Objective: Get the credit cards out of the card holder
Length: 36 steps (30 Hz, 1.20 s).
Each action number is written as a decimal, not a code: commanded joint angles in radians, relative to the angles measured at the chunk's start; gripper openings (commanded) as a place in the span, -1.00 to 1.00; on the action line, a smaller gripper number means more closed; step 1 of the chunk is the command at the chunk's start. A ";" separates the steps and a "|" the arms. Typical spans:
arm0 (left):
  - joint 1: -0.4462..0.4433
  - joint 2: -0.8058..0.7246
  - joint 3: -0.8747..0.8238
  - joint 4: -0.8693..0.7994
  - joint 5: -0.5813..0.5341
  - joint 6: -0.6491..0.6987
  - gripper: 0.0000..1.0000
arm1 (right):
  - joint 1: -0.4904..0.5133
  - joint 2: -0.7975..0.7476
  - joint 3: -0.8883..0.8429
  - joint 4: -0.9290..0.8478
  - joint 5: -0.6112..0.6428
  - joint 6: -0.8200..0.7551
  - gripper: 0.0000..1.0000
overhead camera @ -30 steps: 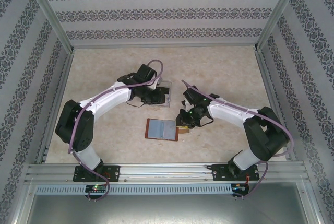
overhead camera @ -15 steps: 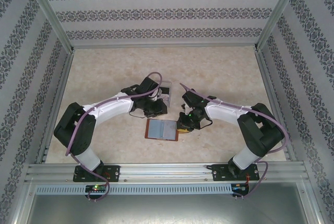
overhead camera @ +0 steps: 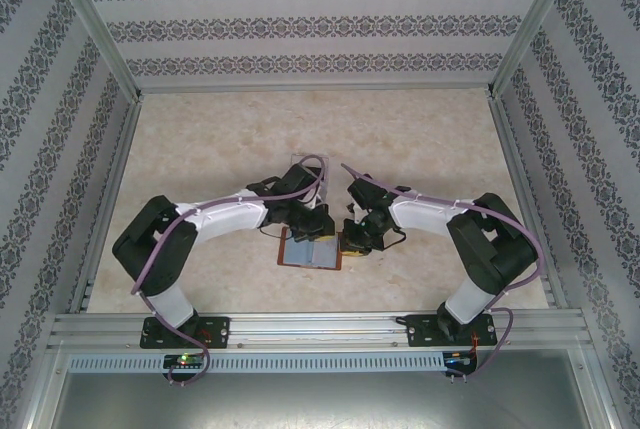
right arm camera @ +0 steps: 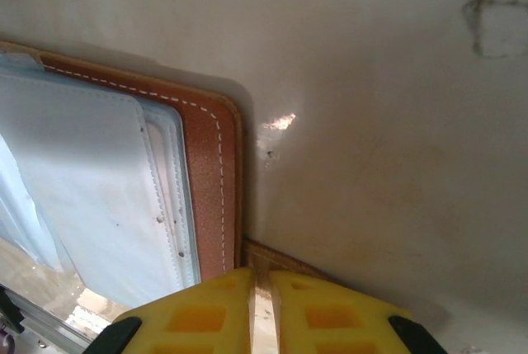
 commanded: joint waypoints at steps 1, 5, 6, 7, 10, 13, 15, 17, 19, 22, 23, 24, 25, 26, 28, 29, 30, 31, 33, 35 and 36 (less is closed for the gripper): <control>-0.024 0.048 -0.003 0.030 0.053 -0.019 -0.85 | 0.013 0.020 -0.040 -0.014 0.052 -0.018 -0.68; -0.028 0.086 0.011 0.011 0.063 -0.014 -0.85 | 0.013 0.020 -0.039 -0.010 0.054 -0.015 -0.68; -0.027 0.090 0.015 -0.001 0.060 -0.008 -0.85 | 0.013 0.022 -0.039 -0.008 0.054 -0.015 -0.68; -0.027 0.092 0.017 -0.010 0.057 0.001 -0.85 | 0.012 0.025 -0.038 -0.007 0.052 -0.014 -0.68; -0.029 0.099 0.015 -0.037 0.037 0.018 -0.84 | 0.013 0.029 -0.041 0.002 0.051 -0.010 -0.67; -0.029 0.113 0.009 -0.040 0.041 0.023 -0.84 | 0.013 0.036 -0.039 0.005 0.049 -0.007 -0.67; -0.030 0.121 0.011 -0.043 0.044 0.032 -0.83 | 0.015 0.038 -0.039 0.005 0.049 -0.007 -0.67; -0.031 0.130 0.017 -0.061 0.041 0.051 -0.82 | 0.015 0.038 -0.041 0.004 0.050 -0.007 -0.67; -0.031 0.137 0.028 -0.087 0.032 0.070 -0.81 | 0.017 0.035 -0.045 0.005 0.052 -0.005 -0.67; -0.033 0.149 0.038 -0.111 0.025 0.086 -0.79 | 0.017 0.033 -0.047 0.004 0.054 -0.001 -0.67; -0.033 0.152 0.041 -0.124 0.020 0.091 -0.77 | 0.019 0.033 -0.047 0.004 0.055 0.000 -0.67; -0.033 0.153 0.045 -0.137 0.011 0.098 -0.76 | 0.018 0.031 -0.048 0.003 0.055 0.001 -0.68; -0.034 0.152 0.052 -0.156 0.001 0.108 -0.72 | 0.018 0.031 -0.048 0.003 0.055 0.002 -0.67; -0.035 0.151 0.059 -0.177 -0.013 0.117 -0.68 | 0.019 0.030 -0.048 0.003 0.057 0.003 -0.67; -0.037 0.149 0.074 -0.221 -0.039 0.135 -0.62 | 0.019 0.029 -0.048 0.003 0.057 0.004 -0.67; -0.038 0.147 0.081 -0.238 -0.051 0.143 -0.59 | 0.021 0.028 -0.047 0.004 0.057 0.005 -0.67; -0.039 0.147 0.086 -0.254 -0.060 0.151 -0.56 | 0.022 0.027 -0.047 0.005 0.057 0.006 -0.67; -0.040 0.146 0.091 -0.264 -0.067 0.155 -0.54 | 0.023 0.027 -0.047 0.005 0.058 0.006 -0.67; -0.044 0.147 0.103 -0.287 -0.086 0.164 -0.52 | 0.025 0.025 -0.047 0.006 0.058 0.008 -0.67; -0.047 0.152 0.116 -0.322 -0.109 0.178 -0.51 | 0.027 0.025 -0.047 0.006 0.057 0.006 -0.67; -0.049 0.155 0.121 -0.335 -0.116 0.183 -0.51 | 0.027 0.026 -0.047 0.006 0.058 0.006 -0.67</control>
